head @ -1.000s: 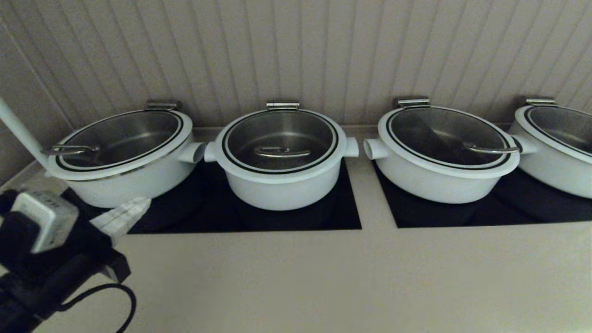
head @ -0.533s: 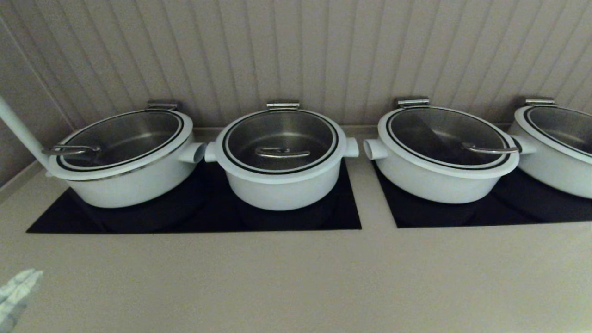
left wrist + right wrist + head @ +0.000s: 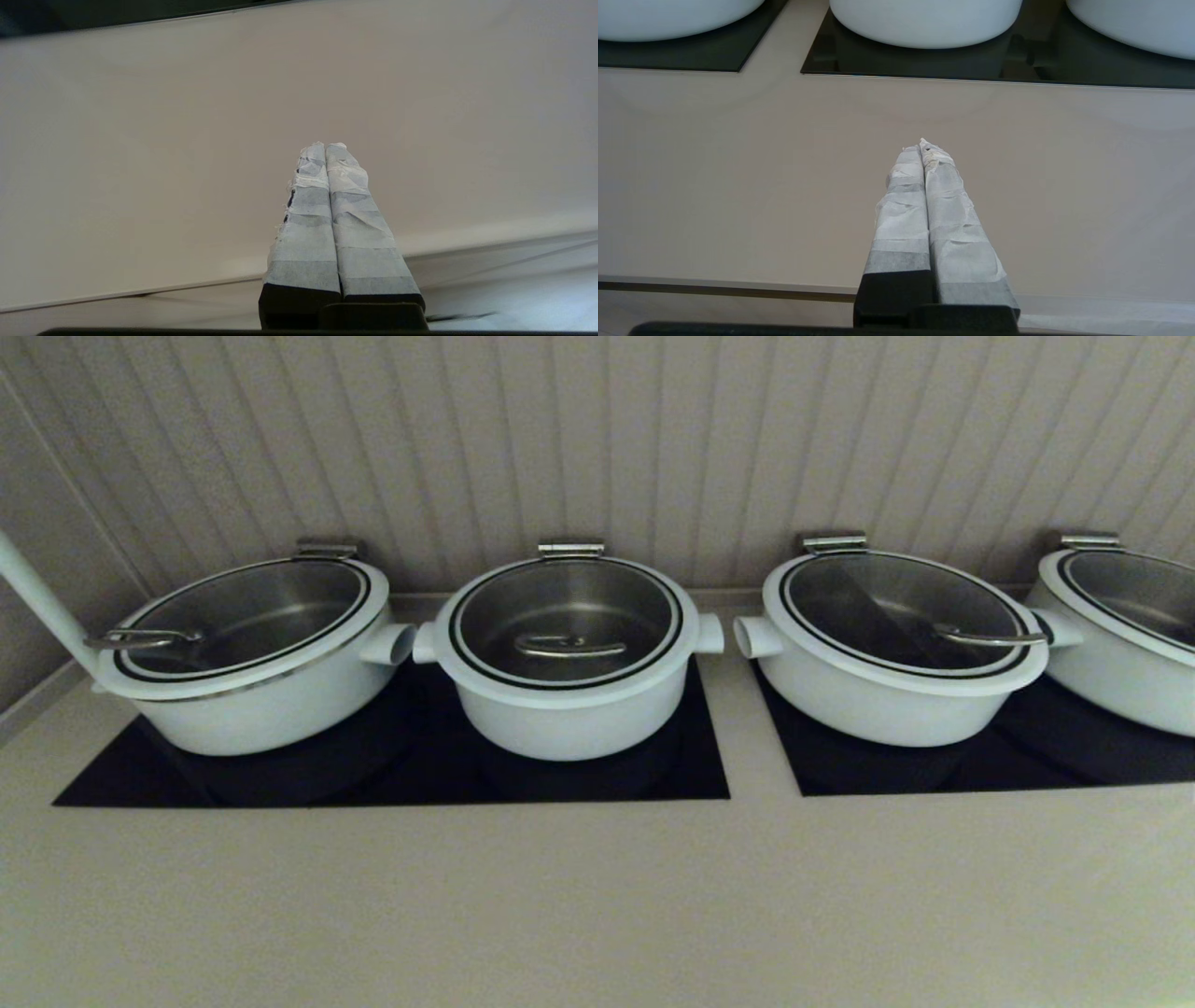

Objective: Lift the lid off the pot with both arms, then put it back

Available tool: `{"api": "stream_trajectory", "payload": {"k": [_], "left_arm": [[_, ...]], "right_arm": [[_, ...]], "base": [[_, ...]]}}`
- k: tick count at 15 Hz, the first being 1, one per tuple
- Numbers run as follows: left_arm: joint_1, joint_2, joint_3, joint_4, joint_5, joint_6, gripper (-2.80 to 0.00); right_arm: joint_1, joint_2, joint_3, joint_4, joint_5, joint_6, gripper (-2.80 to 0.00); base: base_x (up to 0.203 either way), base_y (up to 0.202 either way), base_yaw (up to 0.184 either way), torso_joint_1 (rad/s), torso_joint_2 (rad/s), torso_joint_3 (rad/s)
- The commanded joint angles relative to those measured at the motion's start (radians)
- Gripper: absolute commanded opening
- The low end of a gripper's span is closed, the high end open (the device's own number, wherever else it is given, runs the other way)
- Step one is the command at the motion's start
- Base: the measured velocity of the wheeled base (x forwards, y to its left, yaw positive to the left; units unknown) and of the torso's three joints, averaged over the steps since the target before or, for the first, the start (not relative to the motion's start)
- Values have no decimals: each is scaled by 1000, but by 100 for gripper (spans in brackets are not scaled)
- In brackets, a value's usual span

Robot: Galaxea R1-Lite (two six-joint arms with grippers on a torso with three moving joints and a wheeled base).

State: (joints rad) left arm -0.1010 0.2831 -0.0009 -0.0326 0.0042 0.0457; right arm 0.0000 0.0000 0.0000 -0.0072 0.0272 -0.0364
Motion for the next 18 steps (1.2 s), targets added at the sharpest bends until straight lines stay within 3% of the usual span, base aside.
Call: {"api": "stream_trajectory", "payload": {"k": [1, 3, 5, 6, 8, 18], "left_arm": [[59, -37, 1, 19, -18, 110, -280], [99, -140, 1, 27, -55, 169, -280], [104, -246, 0, 35, -64, 167, -280], [104, -280, 1, 36, -62, 135, -280], [104, -282, 1, 37, -37, 6, -280], [104, -282, 1, 37, -32, -9, -280]], "right_arm": [[0, 2, 0, 0, 0, 0, -280], [0, 1, 0, 0, 0, 0, -280], [0, 2, 0, 0, 0, 0, -280], [0, 2, 0, 0, 0, 0, -280], [0, 2, 0, 0, 0, 0, -280], [0, 2, 0, 0, 0, 0, -280]], "base": [[0, 0, 0, 0, 0, 0], [0, 0, 0, 0, 0, 0], [0, 0, 0, 0, 0, 0], [0, 0, 0, 0, 0, 0], [0, 0, 0, 0, 0, 0], [0, 0, 0, 0, 0, 0]]}}
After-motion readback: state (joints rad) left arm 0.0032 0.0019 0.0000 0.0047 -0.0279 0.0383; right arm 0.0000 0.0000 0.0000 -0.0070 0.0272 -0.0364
